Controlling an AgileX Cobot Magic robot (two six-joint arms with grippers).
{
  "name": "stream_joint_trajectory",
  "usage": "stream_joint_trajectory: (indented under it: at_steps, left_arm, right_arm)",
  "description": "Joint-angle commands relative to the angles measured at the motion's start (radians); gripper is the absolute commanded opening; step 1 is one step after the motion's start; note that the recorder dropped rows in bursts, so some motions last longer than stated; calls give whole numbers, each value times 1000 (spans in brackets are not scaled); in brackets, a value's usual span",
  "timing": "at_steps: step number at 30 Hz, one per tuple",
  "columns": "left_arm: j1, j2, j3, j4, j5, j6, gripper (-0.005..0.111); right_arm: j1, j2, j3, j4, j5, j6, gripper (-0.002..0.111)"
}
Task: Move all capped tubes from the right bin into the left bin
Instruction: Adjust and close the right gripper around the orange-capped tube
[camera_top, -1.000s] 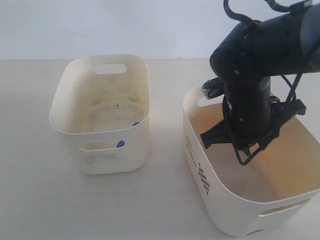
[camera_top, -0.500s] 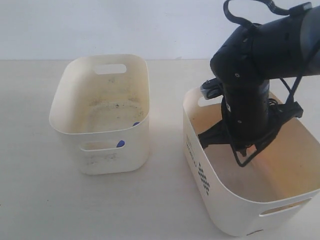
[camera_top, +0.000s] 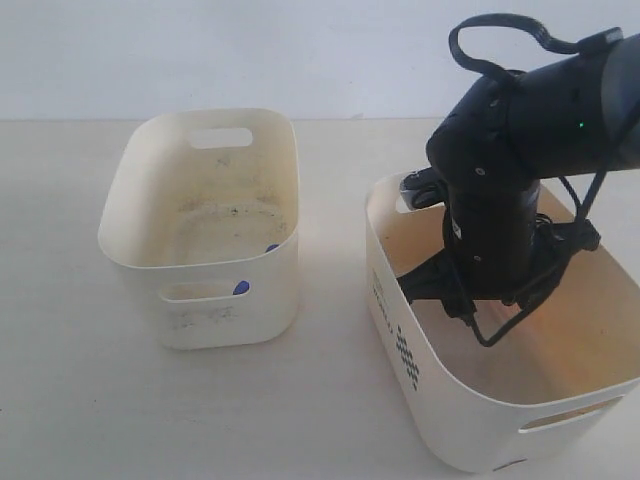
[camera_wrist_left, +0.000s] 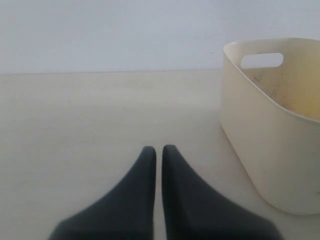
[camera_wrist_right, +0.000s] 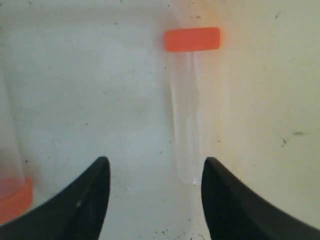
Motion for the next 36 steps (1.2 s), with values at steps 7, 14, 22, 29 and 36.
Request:
stream_joint_trajectory:
  at_steps: [7, 14, 22, 29, 36]
  left_arm:
    - [0, 3, -4, -6, -8, -9, 4]
    - [0, 3, -4, -6, -8, -9, 4]
    - [0, 3, -4, -6, -6, -9, 4]
    - [0, 3, -4, -6, -8, -9, 4]
    - [0, 3, -4, -6, -8, -9, 4]
  right_arm:
    - [1, 48, 5, -39, 8, 13, 54]
    - [1, 100, 5, -147, 59, 75, 54]
    - [1, 104, 5, -175, 69, 92, 54]
    - [1, 104, 5, -174, 53, 92, 54]
    - [1, 111, 5, -174, 38, 92, 54]
